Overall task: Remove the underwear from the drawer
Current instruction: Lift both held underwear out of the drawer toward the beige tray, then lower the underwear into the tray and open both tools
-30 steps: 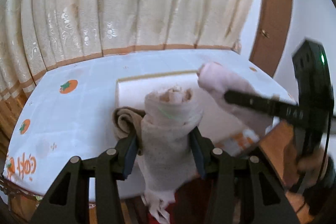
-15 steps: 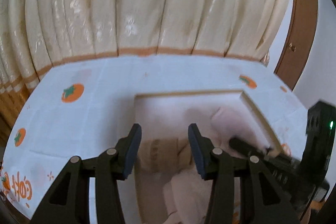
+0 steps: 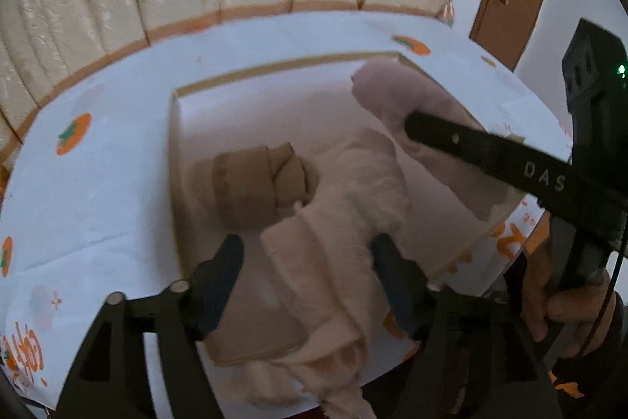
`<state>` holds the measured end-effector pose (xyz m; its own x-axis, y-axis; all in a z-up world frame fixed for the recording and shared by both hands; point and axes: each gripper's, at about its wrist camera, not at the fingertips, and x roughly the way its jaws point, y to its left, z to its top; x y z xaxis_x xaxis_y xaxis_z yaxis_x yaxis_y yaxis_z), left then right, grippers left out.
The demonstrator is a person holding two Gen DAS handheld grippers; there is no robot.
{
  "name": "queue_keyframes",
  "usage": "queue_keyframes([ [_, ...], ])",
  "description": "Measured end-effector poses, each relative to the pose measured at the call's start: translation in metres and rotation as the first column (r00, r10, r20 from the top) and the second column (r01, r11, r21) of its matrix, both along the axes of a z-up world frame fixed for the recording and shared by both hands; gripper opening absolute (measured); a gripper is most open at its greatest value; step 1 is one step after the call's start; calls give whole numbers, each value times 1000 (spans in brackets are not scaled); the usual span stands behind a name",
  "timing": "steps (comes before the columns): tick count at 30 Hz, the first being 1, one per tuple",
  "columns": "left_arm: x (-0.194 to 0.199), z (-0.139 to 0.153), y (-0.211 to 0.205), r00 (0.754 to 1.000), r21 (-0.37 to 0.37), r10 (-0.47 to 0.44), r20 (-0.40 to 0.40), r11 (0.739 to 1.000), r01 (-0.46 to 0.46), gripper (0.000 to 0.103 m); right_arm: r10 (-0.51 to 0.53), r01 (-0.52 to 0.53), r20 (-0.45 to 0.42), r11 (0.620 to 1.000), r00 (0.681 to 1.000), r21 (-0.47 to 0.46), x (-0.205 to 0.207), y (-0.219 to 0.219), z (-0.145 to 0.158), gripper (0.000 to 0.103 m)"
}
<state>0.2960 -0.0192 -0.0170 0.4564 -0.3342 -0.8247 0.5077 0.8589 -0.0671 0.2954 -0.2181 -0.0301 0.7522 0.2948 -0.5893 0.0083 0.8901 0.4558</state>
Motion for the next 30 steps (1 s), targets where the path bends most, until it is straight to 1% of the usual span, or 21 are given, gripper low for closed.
queue_keyframes([
  [2, 1, -6, -8, 998, -13, -36, -54, 999, 35, 71, -11, 11, -6, 1000, 1000, 3, 0, -4, -1, 26],
  [3, 1, -8, -12, 997, -6, -44, -62, 999, 44, 71, -15, 15, -6, 1000, 1000, 4, 0, -6, -1, 26],
  [4, 1, -12, -18, 997, 15, -46, -55, 999, 47, 73, -19, 19, -7, 1000, 1000, 4, 0, -8, -2, 26],
  [5, 2, -15, -23, 998, 30, -47, -50, 998, 49, 73, -22, 22, -8, 1000, 1000, 4, 0, -10, -2, 26],
  [6, 2, -17, -25, 997, 27, -51, -51, 998, 52, 64, -25, 25, -9, 1000, 1000, 7, 0, -12, -2, 26],
  [7, 3, -18, -27, 996, -2, -57, -64, 998, 57, 44, -27, 27, -9, 1000, 1000, 10, 0, -13, -2, 26],
  [8, 3, -18, -27, 996, -28, -55, -75, 998, 53, 40, -29, 29, -7, 999, 1000, 13, 0, -15, -2, 26],
  [9, 2, -16, -27, 997, -41, -44, -66, 998, 41, 37, -32, 32, -5, 999, 999, 14, -1, -17, -1, 26],
  [10, -1, -10, -27, 999, -46, -36, -26, 998, 35, 35, -35, 35, -4, 999, 999, 15, -1, -17, 0, 26],
  [12, -3, 2, -27, 999, -47, -18, 48, 999, 21, 34, -43, 43, 1, 999, 999, 20, 2, -20, 3, 26],
  [13, -3, 11, -24, 997, -65, -8, 72, 998, 13, 34, -46, 46, 6, 999, 999, 21, 4, -21, 6, 26],
  [15, 2, 27, -17, 996, -106, 15, 92, 994, -5, 34, -51, 50, 25, 999, 998, 14, 10, -21, 15, 26],
  [16, 7, 38, -14, 992, -118, 44, 119, 993, -30, 34, -51, 50, 33, 999, 998, 7, 16, -20, 20, 26],
  [18, 17, 50, -10, 981, -111, 91, 170, 991, -73, 35, -46, 46, 18, 999, 999, 14, 30, -17, 24, 26],
  [19, 26, 55, -8, 974, -104, 120, 193, 989, -101, 35, -46, 46, 1, 998, 999, 36, 38, -17, 24, 26],
  [20, 35, 56, -7, 969, -99, 140, 203, 988, -122, 35, -50, 52, -26, 997, 998, 64, 49, -16, 21, 26],
  [22, 57, 50, -6, 962, -82, 183, 203, 982, -169, 35, -61, 64, -50, 995, 997, 71, 63, -12, 17, 26],
  [25, 87, 31, 2, 960, -69, 234, 153, 972, -226, 35, -76, 83, -85, 993, 993, 82, 83, -4, 6, 26],
  [29, 110, 11, 8, 954, -48, 266, 135, 964, -262, 35, -69, 84, -114, 988, 991, 131, 104, 1, -8, 26],
  [30, 111, 8, 9, 955, -49, 269, 127, 963, -265, 37, -60, 77, -121, 986, 991, 149, 109, 2, -11, 27],
])
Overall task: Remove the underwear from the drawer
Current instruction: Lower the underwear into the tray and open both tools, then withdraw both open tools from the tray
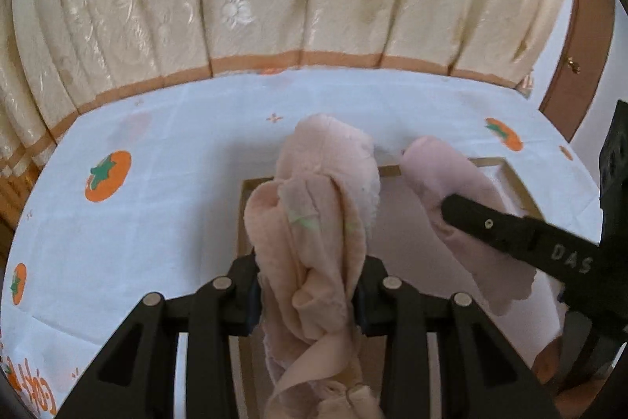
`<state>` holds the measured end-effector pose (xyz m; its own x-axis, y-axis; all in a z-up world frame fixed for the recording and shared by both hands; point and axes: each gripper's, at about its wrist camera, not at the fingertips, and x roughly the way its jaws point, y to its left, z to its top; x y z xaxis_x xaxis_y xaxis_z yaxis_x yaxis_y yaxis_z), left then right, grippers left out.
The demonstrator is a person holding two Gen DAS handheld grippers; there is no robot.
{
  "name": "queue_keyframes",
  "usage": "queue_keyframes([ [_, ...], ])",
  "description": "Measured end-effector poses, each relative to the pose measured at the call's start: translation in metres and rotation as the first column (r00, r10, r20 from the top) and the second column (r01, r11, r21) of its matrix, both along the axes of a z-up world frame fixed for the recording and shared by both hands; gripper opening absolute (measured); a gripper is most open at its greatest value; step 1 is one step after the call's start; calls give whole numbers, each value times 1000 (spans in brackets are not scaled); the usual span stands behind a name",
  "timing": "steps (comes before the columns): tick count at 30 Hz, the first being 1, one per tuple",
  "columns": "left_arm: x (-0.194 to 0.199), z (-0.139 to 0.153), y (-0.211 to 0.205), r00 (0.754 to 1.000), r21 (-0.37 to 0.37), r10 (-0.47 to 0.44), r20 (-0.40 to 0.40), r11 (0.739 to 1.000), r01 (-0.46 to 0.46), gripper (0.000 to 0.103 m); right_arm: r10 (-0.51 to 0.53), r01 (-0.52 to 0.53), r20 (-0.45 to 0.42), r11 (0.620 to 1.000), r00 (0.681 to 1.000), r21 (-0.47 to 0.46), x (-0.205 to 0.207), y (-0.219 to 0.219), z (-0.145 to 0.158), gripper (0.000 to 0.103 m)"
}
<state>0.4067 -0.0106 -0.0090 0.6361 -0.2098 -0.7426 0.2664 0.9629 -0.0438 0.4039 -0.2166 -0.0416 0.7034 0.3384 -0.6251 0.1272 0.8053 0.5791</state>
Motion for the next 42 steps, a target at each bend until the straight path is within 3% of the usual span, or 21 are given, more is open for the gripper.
queue_keyframes([
  [3, 6, -8, 3, 999, -23, -12, -30, 1000, 11, 50, 45, -38, -54, 991, 998, 130, 14, 0, -15, 43],
  [4, 7, -7, 4, 999, -39, -19, -37, 999, 18, 59, 65, -55, -57, 984, 996, 167, 17, 0, -18, 51],
  [7, 1, 6, 13, 1000, -112, -24, -16, 994, 22, 78, 95, -89, -18, 969, 995, 229, 13, 0, -17, 54],
  [9, -7, 19, 19, 1000, -134, -16, 14, 991, 18, 82, 105, -107, 22, 965, 994, 240, 4, -1, -5, 54],
  [14, -42, 47, 38, 993, -63, 18, 120, 998, -11, 93, 183, -191, 134, 980, 974, 56, -38, 12, 39, 54],
  [18, -71, 44, 52, 989, -3, 52, 141, 999, -52, 93, 333, -316, 186, 942, 924, -116, -67, 33, 47, 54],
  [22, -102, 35, 66, 989, 0, 59, 136, 998, -60, 93, 463, -426, 94, 865, 881, -266, -75, 69, 32, 54],
  [26, -126, 33, 77, 986, 7, 74, 151, 997, -76, 93, 526, -473, 68, 807, 847, -354, -77, 103, 26, 54],
  [30, -141, 33, 86, 982, 35, 93, 163, 994, -100, 93, 537, -515, -68, 754, 841, -409, -56, 125, 7, 54],
  [33, -150, 28, 91, 984, 44, 94, 152, 994, -102, 93, 536, -527, -116, 727, 836, -440, -47, 135, -8, 54],
  [35, -157, 26, 93, 984, 45, 97, 148, 993, -105, 93, 516, -503, -113, 726, 849, -468, -45, 136, -11, 42],
  [39, -168, 22, 99, 986, 7, 106, 129, 994, -108, 93, 503, -491, -85, 773, 860, -402, -44, 127, -9, 22],
  [40, -170, 21, 100, 986, -3, 111, 126, 994, -111, 93, 496, -485, -81, 781, 864, -394, -47, 124, -7, 10],
  [42, -174, 19, 99, 986, -14, 113, 120, 994, -112, 93, 486, -472, -61, 801, 872, -367, -56, 115, 0, 8],
])
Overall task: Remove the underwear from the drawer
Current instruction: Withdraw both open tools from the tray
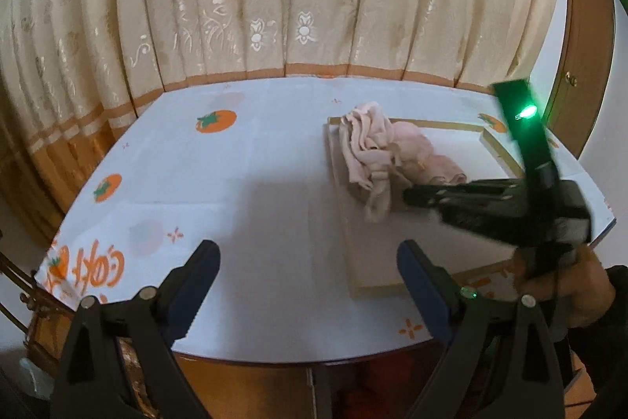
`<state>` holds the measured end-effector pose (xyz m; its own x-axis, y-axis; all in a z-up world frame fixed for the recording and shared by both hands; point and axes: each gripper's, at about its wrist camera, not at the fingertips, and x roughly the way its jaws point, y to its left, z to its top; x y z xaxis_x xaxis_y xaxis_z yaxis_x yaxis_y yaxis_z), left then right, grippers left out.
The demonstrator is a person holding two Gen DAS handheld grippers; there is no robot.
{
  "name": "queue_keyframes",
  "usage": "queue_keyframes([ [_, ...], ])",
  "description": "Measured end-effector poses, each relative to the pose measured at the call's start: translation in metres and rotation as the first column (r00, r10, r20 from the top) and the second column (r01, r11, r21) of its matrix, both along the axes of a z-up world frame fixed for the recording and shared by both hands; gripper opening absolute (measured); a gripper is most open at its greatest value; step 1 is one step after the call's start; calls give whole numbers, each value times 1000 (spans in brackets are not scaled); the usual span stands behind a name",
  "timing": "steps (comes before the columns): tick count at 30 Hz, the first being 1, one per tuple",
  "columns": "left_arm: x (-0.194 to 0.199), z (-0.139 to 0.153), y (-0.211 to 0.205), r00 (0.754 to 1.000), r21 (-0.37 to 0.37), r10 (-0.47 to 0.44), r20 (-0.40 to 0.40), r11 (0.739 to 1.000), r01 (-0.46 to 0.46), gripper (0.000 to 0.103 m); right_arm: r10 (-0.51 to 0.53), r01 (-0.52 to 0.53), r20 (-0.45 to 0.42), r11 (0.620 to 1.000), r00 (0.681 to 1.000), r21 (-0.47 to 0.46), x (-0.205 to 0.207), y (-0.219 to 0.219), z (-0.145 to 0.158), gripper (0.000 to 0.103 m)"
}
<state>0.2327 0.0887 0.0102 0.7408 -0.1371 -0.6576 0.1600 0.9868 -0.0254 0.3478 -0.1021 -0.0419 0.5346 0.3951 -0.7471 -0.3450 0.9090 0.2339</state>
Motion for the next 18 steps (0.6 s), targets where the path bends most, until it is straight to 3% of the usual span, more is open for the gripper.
queue_keyframes([
  [5, -8, -4, -6, 1000, -10, -8, -5, 1000, 8, 93, -17, 13, 36, 993, 999, 114, -23, -27, 30, 8],
  [9, -14, -5, -9, 1000, -31, -12, -12, 999, 12, 93, 36, -38, 78, 999, 996, 27, -23, -12, 32, 8],
  [13, -21, -5, -9, 1000, 3, -13, -4, 1000, 13, 93, 84, -84, -7, 993, 996, -77, 1, 15, 8, 9],
  [18, -25, -11, 2, 1000, 9, 1, -16, 1000, -1, 93, 121, -123, -20, 978, 992, -168, 25, 35, -8, 9],
])
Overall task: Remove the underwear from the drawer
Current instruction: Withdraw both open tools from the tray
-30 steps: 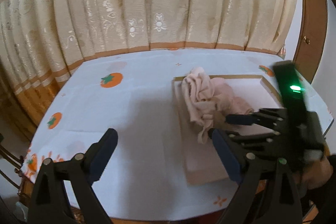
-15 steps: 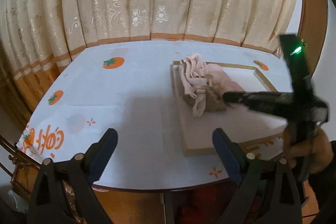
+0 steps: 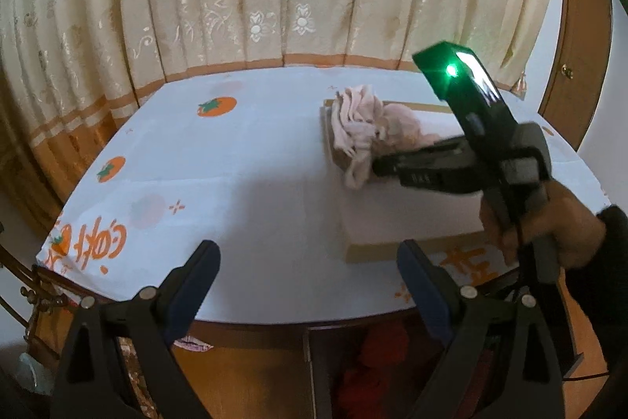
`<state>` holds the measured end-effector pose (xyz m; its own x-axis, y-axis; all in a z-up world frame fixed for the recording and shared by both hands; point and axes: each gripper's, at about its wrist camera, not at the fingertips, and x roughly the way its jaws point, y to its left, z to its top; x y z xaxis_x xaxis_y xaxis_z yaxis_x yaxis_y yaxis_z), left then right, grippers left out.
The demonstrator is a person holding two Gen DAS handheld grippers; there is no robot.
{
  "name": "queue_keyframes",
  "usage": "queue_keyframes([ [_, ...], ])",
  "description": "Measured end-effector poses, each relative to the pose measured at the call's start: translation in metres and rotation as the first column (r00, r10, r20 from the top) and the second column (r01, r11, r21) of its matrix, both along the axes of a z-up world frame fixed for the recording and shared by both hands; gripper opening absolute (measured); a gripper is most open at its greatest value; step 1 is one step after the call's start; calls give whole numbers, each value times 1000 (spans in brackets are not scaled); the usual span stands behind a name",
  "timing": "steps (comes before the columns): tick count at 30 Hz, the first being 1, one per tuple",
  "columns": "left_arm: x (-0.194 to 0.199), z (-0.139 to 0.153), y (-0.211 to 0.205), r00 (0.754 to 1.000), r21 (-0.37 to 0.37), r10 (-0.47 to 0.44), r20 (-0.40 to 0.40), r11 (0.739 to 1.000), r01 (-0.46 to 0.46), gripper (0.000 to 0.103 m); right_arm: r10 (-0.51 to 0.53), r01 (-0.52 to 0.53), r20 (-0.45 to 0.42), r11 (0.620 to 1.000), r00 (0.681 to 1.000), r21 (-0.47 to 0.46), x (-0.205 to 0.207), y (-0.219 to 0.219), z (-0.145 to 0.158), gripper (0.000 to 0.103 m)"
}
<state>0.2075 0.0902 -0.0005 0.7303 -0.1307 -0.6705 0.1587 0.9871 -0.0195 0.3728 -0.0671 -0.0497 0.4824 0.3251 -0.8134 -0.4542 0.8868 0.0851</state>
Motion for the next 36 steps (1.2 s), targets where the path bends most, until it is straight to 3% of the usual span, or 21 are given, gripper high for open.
queue_keyframes([
  [3, 1, -5, 7, 1000, -11, 18, -17, 1000, -18, 93, 6, -6, -13, 1000, 1000, 2, 7, 2, -2, 9],
  [7, 2, -9, 11, 999, -28, 24, -28, 999, -25, 93, 0, 4, -45, 995, 999, 97, 11, -9, -5, 8],
  [10, 1, -9, 10, 1000, -28, 18, -25, 999, -19, 93, -3, 10, -56, 992, 998, 127, 8, -16, -5, 1],
  [13, -1, -10, 10, 1000, -36, 16, -24, 999, -17, 93, -11, 24, -57, 974, 998, 225, 2, -26, 2, 1],
  [17, -1, -12, 10, 999, -37, 16, -31, 999, -17, 93, -18, 11, 26, 961, 999, 275, -9, -33, 22, 2],
  [19, -1, -12, 11, 999, -37, 15, -31, 999, -16, 93, 9, -20, 48, 973, 999, 231, -11, -29, 29, 2],
  [26, 1, -14, 16, 999, -44, 19, -34, 999, -21, 93, 158, -157, -7, 986, 987, 47, 1, -10, 21, 5],
  [27, 2, -14, 17, 999, -47, 20, -36, 999, -21, 93, 167, -166, -17, 985, 986, 46, 1, -11, 20, 8],
  [28, 3, -14, 18, 999, -54, 18, -39, 998, -20, 93, 176, -175, -26, 984, 984, 41, 0, -10, 19, 26],
  [29, 4, -15, 19, 999, -59, 17, -42, 998, -19, 93, 188, -187, -22, 982, 982, 36, -1, -9, 19, 62],
  [30, 6, -15, 21, 999, -63, 16, -45, 998, -18, 93, 201, -200, -12, 979, 980, 36, -4, -9, 20, 78],
  [31, 8, -15, 21, 999, -66, 13, -46, 998, -16, 93, 211, -210, 1, 977, 978, 43, -6, -10, 21, 86],
  [36, 15, -16, 18, 999, -68, 5, -50, 998, -9, 93, 199, -201, 84, 979, 976, 19, -9, -11, 34, 86],
])
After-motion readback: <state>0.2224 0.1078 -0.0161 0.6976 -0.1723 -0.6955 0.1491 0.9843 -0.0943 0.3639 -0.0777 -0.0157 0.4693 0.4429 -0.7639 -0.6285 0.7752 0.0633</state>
